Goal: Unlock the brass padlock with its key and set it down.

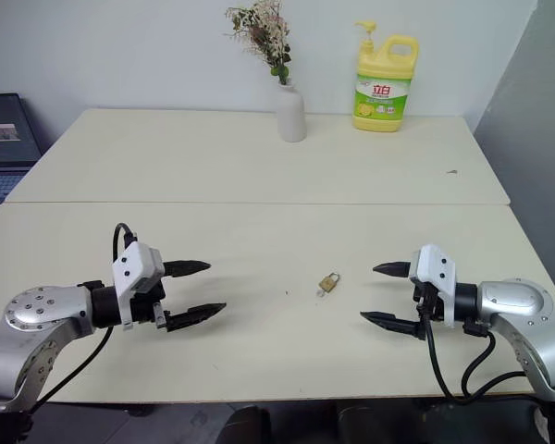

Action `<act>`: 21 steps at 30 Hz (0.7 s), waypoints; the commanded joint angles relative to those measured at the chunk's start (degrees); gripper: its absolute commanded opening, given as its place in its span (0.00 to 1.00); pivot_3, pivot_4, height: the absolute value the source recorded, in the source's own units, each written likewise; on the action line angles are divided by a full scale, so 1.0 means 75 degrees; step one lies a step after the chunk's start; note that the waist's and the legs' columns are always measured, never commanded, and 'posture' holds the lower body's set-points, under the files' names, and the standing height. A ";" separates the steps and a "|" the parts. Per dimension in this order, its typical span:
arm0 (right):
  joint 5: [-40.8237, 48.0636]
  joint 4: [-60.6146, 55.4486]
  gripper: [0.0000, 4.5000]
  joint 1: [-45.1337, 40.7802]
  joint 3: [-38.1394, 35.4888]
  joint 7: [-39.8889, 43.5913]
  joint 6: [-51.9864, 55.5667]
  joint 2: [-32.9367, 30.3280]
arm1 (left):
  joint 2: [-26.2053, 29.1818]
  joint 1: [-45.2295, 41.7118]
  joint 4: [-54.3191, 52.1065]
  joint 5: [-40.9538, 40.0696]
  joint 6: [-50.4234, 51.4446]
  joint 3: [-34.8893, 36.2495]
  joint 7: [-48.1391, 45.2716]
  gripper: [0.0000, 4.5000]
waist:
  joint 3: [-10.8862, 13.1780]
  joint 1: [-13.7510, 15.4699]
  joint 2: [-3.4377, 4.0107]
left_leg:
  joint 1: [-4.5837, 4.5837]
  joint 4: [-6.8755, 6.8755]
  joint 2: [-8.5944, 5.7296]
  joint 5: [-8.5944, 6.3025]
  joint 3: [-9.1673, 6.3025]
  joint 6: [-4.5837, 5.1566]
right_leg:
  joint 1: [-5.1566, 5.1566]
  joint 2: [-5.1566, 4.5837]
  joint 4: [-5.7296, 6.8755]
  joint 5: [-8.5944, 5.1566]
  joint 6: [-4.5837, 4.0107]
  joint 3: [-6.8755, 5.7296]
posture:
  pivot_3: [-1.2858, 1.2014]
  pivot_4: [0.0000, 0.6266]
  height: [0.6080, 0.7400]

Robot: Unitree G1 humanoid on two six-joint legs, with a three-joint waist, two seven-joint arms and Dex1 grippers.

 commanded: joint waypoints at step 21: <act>-0.0687 0.0129 0.99 -0.0906 0.0855 0.0311 -0.0082 -0.0103 | 0.0134 0.0167 -0.0788 -0.0435 -0.0235 0.0065 -0.0695 1.00 | 0.0001 -0.0001 0.0000 | -0.0003 0.0000 0.0000 0.0000 0.0002 0.0000 | -0.0005 0.0000 -0.0001 0.0000 -0.0001 0.0001 | 0.52 0.24 1.00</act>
